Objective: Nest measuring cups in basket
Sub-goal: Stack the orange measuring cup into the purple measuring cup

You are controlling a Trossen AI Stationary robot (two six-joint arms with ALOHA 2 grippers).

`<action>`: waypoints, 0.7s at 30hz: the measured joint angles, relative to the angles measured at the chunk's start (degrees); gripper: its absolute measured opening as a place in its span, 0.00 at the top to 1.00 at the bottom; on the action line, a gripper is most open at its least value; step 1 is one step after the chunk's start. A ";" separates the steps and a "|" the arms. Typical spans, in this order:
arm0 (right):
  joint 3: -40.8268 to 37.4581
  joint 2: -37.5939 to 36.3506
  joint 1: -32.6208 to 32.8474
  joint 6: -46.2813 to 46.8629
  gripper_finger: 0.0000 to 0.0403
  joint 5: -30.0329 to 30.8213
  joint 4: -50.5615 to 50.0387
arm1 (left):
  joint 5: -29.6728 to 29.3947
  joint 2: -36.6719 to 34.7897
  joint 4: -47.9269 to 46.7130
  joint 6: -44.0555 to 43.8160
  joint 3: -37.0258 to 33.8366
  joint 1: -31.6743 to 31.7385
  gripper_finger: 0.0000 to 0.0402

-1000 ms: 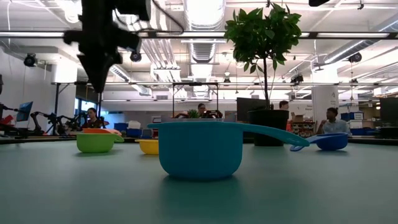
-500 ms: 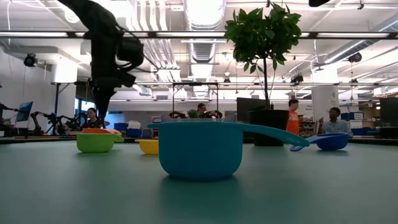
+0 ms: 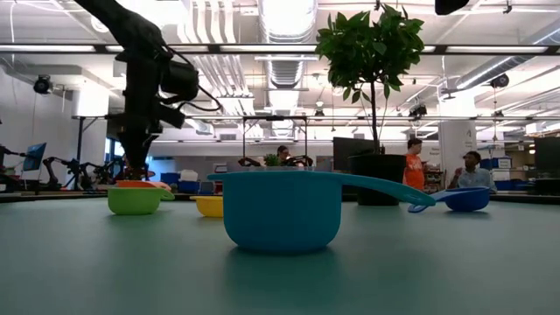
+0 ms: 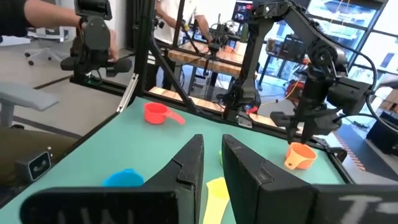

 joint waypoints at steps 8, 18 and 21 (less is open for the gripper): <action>-0.02 0.00 0.00 1.15 0.88 0.02 -0.83 | -3.36 0.00 6.14 7.04 -4.75 0.00 0.50; -0.07 0.00 0.00 1.03 0.88 0.02 -0.93 | -4.58 -0.01 9.52 9.40 -8.13 0.07 0.51; -0.07 0.00 0.00 1.03 0.88 0.02 -0.94 | -4.79 0.00 10.74 10.10 -9.45 0.07 0.54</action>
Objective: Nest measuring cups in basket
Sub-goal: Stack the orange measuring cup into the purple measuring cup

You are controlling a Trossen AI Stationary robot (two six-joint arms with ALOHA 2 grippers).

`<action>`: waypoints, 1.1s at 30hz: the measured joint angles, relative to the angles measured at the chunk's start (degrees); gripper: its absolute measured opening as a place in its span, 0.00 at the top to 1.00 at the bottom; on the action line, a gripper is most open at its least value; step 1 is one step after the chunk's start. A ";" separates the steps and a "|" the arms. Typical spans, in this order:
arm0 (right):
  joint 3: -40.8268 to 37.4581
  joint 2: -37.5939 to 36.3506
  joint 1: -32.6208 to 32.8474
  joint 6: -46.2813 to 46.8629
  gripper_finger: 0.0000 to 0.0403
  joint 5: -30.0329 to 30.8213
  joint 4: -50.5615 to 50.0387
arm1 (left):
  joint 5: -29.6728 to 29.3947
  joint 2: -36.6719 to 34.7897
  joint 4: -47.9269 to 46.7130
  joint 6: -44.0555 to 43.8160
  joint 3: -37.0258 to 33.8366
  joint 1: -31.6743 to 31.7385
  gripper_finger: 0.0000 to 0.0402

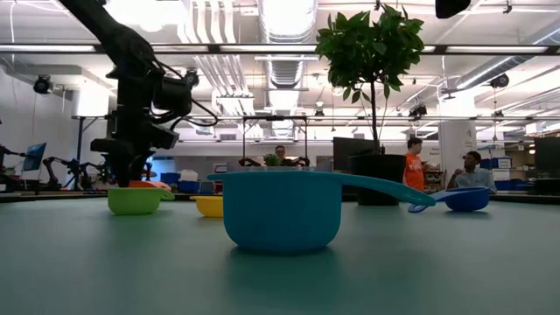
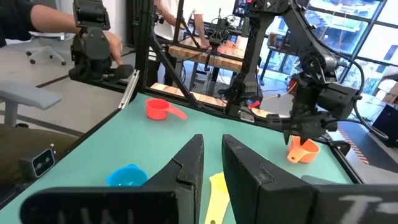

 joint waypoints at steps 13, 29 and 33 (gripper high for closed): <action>0.00 -0.01 0.00 -0.09 0.88 1.81 0.00 | -3.34 0.00 0.97 0.02 -2.06 -0.02 0.95; 0.00 -0.15 0.00 -1.09 0.88 1.38 -0.40 | -3.36 -0.76 -2.18 -5.69 2.57 -5.82 1.00; 0.00 -0.18 0.00 -1.09 0.88 1.38 -0.57 | -3.32 -0.84 -6.55 -8.63 5.53 -11.05 1.00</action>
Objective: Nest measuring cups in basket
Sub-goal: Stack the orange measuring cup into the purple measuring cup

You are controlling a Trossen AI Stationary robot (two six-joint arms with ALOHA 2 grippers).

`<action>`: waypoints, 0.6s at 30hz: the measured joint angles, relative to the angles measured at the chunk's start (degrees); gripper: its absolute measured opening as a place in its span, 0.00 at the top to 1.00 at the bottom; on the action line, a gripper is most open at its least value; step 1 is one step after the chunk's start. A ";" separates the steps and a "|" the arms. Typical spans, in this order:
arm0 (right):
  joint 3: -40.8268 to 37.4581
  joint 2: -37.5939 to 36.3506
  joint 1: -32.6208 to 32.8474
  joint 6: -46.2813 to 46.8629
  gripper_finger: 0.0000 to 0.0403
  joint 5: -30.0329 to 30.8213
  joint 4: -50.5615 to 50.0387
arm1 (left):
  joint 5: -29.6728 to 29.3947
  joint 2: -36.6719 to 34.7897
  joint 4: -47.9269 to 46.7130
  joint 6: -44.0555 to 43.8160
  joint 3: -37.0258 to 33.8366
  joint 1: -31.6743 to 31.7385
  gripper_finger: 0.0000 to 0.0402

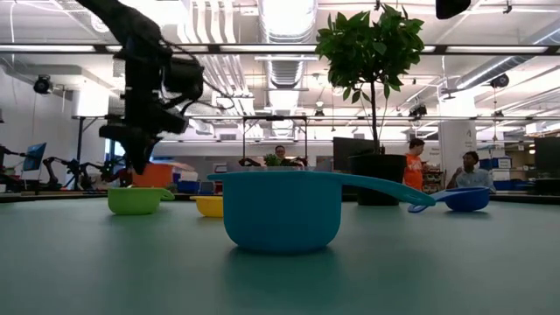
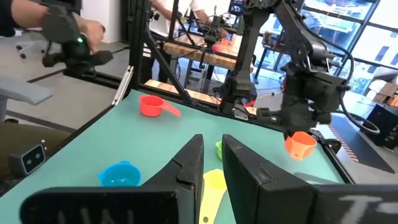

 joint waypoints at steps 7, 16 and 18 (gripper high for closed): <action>-0.02 -1.54 0.47 0.38 0.88 -0.13 -1.09 | 0.38 -0.01 -10.87 -7.64 6.27 -12.23 1.00; -0.23 -4.71 5.08 1.30 0.88 -0.22 -3.19 | 6.58 0.24 -10.04 -17.88 15.35 -29.84 1.00; -0.61 -5.31 7.19 0.54 0.88 -0.22 -3.17 | 6.69 0.75 -7.98 -19.57 17.64 -33.51 1.00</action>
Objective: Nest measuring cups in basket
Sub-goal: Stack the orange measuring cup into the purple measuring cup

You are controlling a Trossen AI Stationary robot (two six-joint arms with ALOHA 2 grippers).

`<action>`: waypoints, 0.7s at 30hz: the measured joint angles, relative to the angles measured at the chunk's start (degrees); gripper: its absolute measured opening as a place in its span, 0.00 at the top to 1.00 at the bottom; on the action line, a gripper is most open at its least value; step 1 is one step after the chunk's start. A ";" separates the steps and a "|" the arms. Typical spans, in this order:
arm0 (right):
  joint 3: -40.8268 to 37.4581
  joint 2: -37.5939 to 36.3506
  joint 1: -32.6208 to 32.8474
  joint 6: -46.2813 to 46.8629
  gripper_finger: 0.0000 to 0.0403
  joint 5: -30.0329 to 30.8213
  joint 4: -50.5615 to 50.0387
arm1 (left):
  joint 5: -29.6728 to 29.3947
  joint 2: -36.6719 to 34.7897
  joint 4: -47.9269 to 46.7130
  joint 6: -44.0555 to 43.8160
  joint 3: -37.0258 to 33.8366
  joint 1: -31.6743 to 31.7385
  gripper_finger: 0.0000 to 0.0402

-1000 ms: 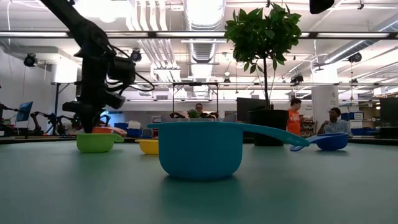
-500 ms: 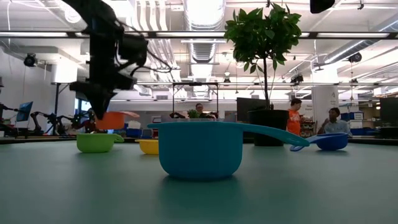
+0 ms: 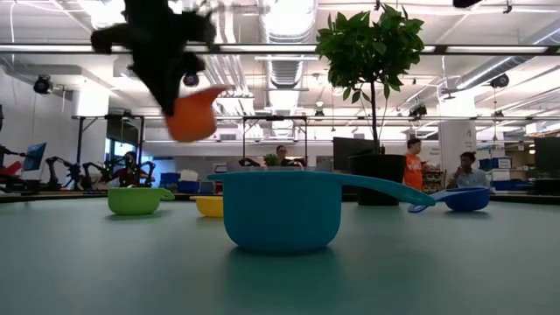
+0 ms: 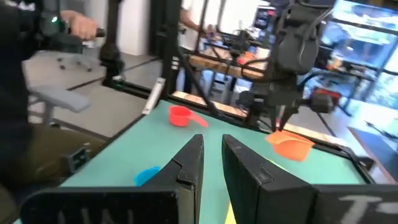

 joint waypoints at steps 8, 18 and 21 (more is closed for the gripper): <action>-5.22 -2.27 8.41 -5.58 0.91 0.20 9.46 | -2.88 6.14 9.39 -2.77 9.67 -11.19 1.00; -9.09 -2.94 7.87 -10.67 0.98 3.28 14.40 | -4.57 18.42 13.05 -1.84 20.43 -15.15 1.00; -11.41 -2.87 5.72 -11.60 0.98 2.92 19.22 | -4.59 21.50 12.94 -1.56 22.65 -15.09 1.00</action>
